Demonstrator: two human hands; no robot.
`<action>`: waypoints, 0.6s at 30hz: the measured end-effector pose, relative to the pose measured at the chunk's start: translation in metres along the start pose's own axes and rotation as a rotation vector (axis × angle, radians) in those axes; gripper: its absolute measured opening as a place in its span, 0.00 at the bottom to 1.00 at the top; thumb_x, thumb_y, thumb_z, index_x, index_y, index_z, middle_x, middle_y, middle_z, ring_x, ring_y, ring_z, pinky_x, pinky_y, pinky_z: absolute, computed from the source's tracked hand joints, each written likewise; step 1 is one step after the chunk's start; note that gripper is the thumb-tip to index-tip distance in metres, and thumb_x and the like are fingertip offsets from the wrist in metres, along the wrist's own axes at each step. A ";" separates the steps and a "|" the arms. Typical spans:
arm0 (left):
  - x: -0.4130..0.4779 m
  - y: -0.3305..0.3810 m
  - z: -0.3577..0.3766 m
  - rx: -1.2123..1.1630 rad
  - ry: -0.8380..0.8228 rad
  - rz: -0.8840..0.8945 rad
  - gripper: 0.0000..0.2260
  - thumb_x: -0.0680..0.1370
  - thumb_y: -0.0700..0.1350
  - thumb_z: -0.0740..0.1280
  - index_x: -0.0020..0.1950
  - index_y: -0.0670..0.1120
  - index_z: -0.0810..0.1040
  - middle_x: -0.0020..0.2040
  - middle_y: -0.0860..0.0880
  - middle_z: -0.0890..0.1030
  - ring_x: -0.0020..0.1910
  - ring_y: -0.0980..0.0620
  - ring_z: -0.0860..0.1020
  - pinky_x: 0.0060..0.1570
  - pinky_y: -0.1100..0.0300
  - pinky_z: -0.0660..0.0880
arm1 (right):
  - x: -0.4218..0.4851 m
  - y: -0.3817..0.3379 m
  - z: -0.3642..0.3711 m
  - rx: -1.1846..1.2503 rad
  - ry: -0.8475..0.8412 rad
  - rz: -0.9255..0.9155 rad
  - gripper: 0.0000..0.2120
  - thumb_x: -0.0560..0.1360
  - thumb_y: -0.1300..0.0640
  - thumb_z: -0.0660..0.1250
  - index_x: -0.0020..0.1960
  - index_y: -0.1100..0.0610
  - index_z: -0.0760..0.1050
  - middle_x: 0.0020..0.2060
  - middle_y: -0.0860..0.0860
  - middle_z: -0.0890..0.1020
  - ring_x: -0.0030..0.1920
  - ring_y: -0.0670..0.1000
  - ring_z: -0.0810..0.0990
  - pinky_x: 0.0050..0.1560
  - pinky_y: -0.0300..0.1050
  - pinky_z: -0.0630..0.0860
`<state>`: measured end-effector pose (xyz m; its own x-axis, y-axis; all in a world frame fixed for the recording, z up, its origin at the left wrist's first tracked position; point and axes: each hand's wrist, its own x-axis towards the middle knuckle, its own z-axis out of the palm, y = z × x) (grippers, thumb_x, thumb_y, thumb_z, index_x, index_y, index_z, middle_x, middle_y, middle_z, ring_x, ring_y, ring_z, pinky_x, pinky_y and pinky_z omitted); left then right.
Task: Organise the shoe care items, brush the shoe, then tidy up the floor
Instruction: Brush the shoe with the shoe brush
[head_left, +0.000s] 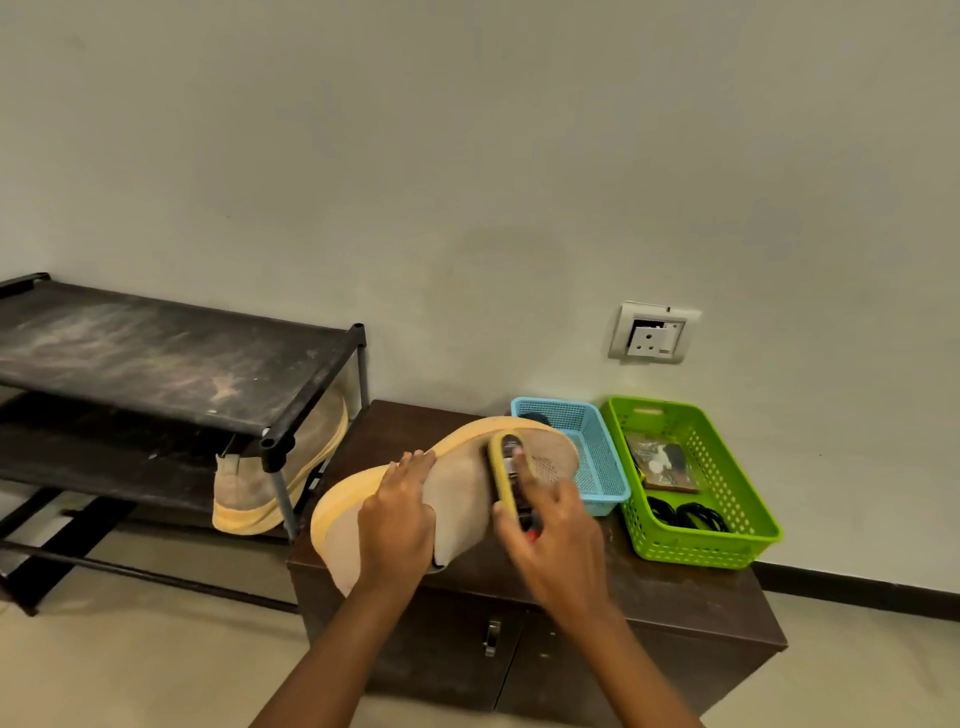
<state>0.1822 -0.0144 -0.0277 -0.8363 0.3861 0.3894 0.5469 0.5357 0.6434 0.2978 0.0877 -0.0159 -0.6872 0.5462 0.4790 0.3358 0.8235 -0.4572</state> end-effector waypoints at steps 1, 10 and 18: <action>0.000 -0.003 0.001 -0.003 -0.013 0.007 0.25 0.72 0.27 0.60 0.67 0.43 0.73 0.66 0.42 0.75 0.68 0.42 0.70 0.65 0.51 0.68 | -0.006 -0.007 0.005 -0.010 -0.037 -0.093 0.30 0.72 0.38 0.58 0.73 0.41 0.61 0.39 0.46 0.69 0.31 0.42 0.71 0.31 0.30 0.66; -0.002 0.001 0.004 0.049 0.106 0.160 0.27 0.59 0.21 0.70 0.55 0.38 0.81 0.51 0.39 0.83 0.51 0.39 0.82 0.46 0.45 0.78 | 0.018 0.018 -0.010 -0.010 0.173 0.273 0.30 0.74 0.44 0.66 0.73 0.41 0.57 0.42 0.52 0.70 0.37 0.52 0.76 0.37 0.44 0.74; 0.001 -0.009 -0.003 0.113 0.164 0.296 0.27 0.56 0.21 0.71 0.54 0.37 0.81 0.50 0.39 0.83 0.49 0.41 0.82 0.46 0.45 0.78 | 0.020 0.011 -0.004 -0.057 0.054 0.194 0.28 0.75 0.40 0.60 0.73 0.39 0.58 0.43 0.49 0.67 0.41 0.51 0.75 0.42 0.46 0.74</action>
<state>0.1761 -0.0212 -0.0314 -0.6314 0.4161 0.6543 0.7595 0.5019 0.4138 0.2902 0.1085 -0.0085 -0.5713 0.7013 0.4264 0.4955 0.7088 -0.5021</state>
